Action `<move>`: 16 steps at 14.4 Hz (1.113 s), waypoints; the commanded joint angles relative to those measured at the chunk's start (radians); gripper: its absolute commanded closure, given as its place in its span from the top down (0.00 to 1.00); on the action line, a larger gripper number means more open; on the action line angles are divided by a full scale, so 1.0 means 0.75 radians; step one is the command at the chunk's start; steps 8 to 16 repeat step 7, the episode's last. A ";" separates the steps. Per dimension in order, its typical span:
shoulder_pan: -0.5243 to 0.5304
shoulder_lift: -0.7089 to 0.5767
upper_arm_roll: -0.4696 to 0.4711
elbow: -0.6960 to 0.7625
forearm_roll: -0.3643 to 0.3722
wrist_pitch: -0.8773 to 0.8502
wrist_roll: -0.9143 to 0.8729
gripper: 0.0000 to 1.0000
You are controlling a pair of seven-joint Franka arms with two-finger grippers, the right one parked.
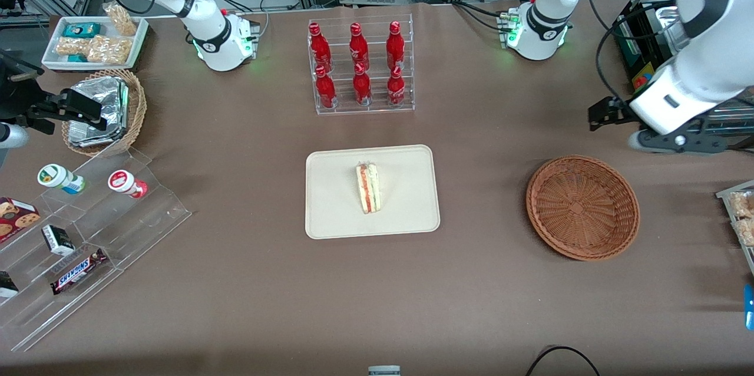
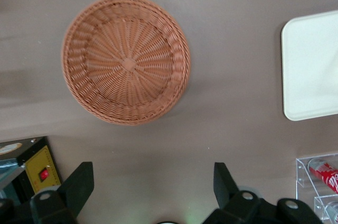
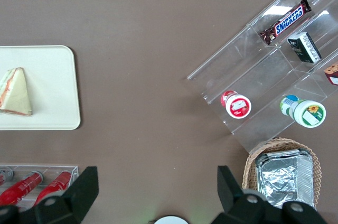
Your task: Place sandwich from basket to tray
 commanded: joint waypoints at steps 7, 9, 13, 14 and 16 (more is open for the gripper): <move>0.015 -0.040 0.112 0.079 -0.015 -0.063 0.023 1.00; 0.015 -0.040 0.112 0.079 -0.015 -0.063 0.023 1.00; 0.015 -0.040 0.112 0.079 -0.015 -0.063 0.023 1.00; 0.015 -0.040 0.112 0.079 -0.015 -0.063 0.023 1.00; 0.015 -0.040 0.112 0.079 -0.015 -0.063 0.023 1.00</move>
